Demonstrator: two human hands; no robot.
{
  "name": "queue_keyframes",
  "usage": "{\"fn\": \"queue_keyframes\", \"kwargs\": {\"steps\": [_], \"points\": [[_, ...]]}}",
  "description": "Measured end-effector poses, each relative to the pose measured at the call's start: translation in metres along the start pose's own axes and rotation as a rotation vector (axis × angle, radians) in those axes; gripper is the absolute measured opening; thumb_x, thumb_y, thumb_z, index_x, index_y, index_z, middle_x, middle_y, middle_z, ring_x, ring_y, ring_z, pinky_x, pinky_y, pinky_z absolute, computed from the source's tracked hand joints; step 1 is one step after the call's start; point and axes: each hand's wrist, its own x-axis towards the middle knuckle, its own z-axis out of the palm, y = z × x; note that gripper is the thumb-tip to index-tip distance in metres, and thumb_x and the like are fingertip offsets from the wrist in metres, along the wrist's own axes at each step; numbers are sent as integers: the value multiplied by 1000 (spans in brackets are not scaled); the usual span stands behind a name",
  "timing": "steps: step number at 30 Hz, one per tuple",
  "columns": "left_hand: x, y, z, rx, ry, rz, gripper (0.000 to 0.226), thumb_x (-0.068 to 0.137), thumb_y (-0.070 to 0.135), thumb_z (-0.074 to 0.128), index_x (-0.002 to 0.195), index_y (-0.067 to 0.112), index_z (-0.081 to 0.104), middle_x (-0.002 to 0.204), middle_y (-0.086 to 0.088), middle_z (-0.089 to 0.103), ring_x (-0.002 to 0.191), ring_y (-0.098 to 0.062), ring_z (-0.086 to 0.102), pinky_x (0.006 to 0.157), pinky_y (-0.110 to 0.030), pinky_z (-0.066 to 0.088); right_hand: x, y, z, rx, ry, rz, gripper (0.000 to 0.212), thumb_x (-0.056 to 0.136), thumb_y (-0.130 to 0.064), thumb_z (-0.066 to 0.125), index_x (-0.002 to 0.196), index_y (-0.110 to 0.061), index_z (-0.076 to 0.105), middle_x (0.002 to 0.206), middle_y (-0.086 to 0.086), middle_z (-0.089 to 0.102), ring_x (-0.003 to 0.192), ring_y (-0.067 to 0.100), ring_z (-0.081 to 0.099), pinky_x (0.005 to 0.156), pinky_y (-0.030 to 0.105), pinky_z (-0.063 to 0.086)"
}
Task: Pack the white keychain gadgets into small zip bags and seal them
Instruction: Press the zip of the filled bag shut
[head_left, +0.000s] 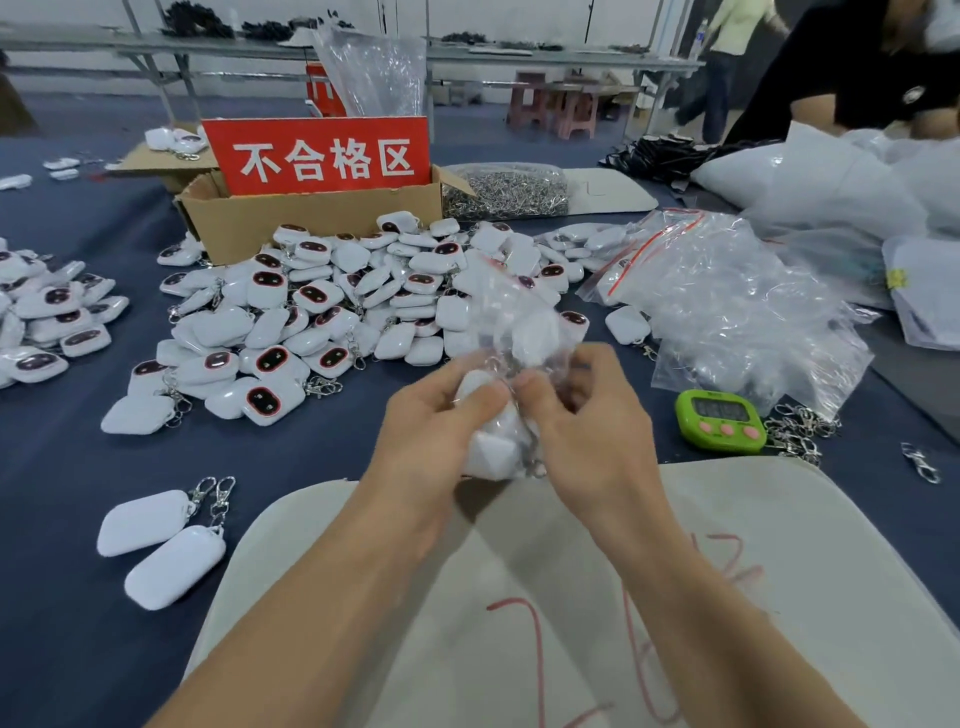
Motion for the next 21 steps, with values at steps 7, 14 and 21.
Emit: {"fn": "queue_keyframes", "kwargs": {"steps": [7, 14, 21], "points": [[-6, -9, 6, 38, -117, 262, 50, 87, 7, 62, 134, 24, 66, 119, 7, 75, 114, -8, 69, 94, -19, 54, 0, -7, 2, 619, -308, 215, 44, 84, -33, 71, 124, -15, 68, 101, 9, 74, 94, 30, 68, 88, 47, 54], [2, -8, -1, 65, -194, -51, 33, 84, 36, 73, 117, 33, 71, 115, 4, 77, 107, -20, 73, 88, -35, 57, 3, -9, -16, 773, -465, 328, 35, 92, -6, 57, 125, 0, 68, 126, 31, 67, 112, 46, 66, 108, 61, 47], [-2, -12, 0, 400, 33, 181, 22, 70, 39, 87, 83, 24, 77, 71, 0, 75, 59, -16, 71, 51, -30, 57, 3, -11, -13, 324, -353, 118, 18, 94, -13, 67, 110, -15, 75, 102, 15, 79, 100, 35, 76, 91, 53, 60]]}}
